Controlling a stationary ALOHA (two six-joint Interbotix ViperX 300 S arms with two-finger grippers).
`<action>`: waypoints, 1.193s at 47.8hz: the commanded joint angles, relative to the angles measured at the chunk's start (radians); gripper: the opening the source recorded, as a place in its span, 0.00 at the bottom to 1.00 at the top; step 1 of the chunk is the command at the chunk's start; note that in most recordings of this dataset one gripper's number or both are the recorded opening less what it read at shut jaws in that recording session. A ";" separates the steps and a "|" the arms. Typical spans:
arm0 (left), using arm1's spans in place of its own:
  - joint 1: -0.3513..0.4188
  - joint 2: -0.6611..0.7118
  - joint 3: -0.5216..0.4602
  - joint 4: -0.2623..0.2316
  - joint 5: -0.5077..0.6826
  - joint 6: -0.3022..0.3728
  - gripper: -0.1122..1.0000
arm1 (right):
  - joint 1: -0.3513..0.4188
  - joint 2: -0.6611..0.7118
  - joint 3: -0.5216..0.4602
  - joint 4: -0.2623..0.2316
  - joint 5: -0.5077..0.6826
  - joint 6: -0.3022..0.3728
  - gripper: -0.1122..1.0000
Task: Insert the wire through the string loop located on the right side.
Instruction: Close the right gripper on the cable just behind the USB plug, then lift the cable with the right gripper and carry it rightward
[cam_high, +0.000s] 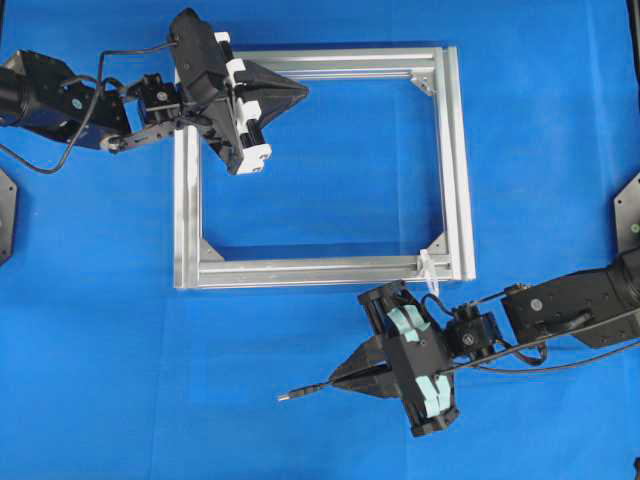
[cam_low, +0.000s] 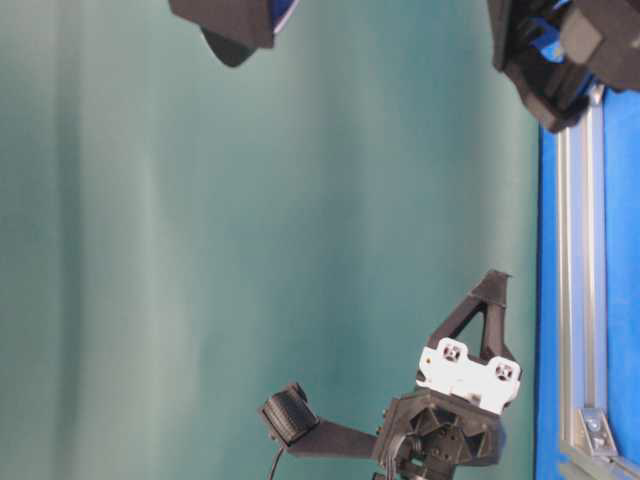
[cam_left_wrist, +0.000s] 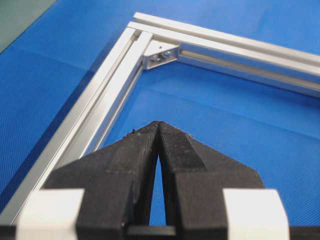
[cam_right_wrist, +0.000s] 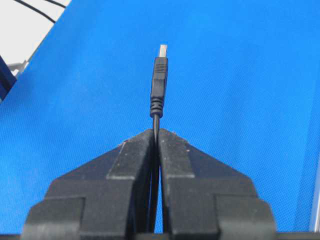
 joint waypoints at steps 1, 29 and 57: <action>0.002 -0.029 -0.009 0.003 -0.005 0.000 0.10 | 0.003 -0.029 -0.017 -0.002 -0.003 -0.002 0.07; 0.002 -0.029 -0.011 0.003 0.003 0.000 0.10 | 0.003 -0.029 -0.017 -0.002 -0.003 -0.002 0.07; 0.002 -0.029 -0.014 0.003 0.003 -0.002 0.10 | 0.003 -0.035 -0.005 0.000 -0.003 0.000 0.07</action>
